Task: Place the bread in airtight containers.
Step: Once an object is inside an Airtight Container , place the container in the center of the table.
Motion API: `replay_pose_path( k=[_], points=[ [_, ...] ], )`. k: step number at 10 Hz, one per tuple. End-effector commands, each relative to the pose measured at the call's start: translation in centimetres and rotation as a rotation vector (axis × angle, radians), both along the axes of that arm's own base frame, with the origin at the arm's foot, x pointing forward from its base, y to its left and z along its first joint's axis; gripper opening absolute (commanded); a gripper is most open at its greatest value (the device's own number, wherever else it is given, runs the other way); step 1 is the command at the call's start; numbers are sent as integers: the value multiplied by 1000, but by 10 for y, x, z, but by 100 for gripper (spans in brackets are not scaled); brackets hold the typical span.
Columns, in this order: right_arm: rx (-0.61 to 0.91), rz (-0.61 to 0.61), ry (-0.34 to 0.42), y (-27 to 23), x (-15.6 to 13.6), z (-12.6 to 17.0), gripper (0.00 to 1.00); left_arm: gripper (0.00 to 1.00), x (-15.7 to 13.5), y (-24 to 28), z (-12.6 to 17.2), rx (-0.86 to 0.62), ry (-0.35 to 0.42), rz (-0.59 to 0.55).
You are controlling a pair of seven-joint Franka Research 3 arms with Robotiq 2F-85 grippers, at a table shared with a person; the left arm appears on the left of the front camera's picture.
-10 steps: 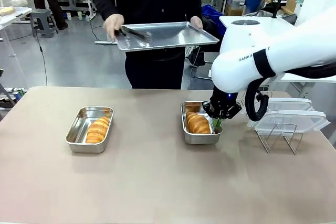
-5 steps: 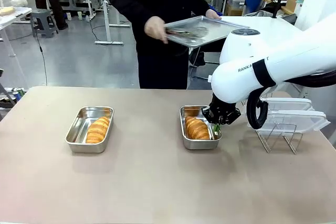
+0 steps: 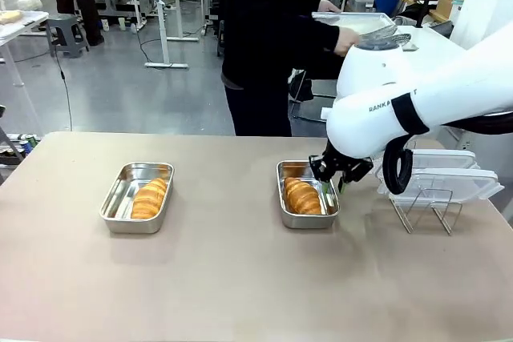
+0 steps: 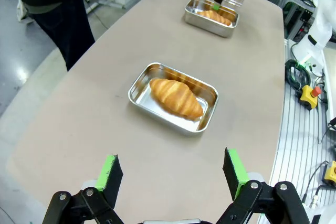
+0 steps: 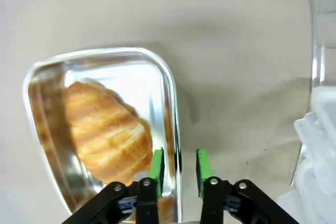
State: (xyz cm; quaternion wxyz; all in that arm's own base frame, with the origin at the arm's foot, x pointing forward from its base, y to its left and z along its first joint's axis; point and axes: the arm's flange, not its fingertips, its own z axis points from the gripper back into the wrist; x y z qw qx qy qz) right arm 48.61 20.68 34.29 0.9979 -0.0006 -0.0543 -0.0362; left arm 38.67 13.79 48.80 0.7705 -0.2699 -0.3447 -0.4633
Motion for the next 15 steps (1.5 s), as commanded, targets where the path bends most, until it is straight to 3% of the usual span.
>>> replay_pose_path(
  k=[1,5,6,8,11,13,15],
  points=[
    [17,39,-131,-4,4,50,100,100,0,1,1,9,-5,-6],
    [175,265,-318,-44,5,141,100,100,0,1,1,9,-5,-6],
    [166,385,-422,-67,3,157,100,100,0,1,1,9,-5,-6],
    [312,659,-512,-119,-7,177,100,100,0,1,1,9,-5,-6],
    [402,865,-651,-171,-40,172,100,100,0,1,1,9,-5,-6],
    [479,870,-731,-201,-56,162,100,100,0,1,1,9,-5,-6],
    [553,948,-765,-222,-60,155,100,100,0,1,1,9,-5,-6]
  ],
)
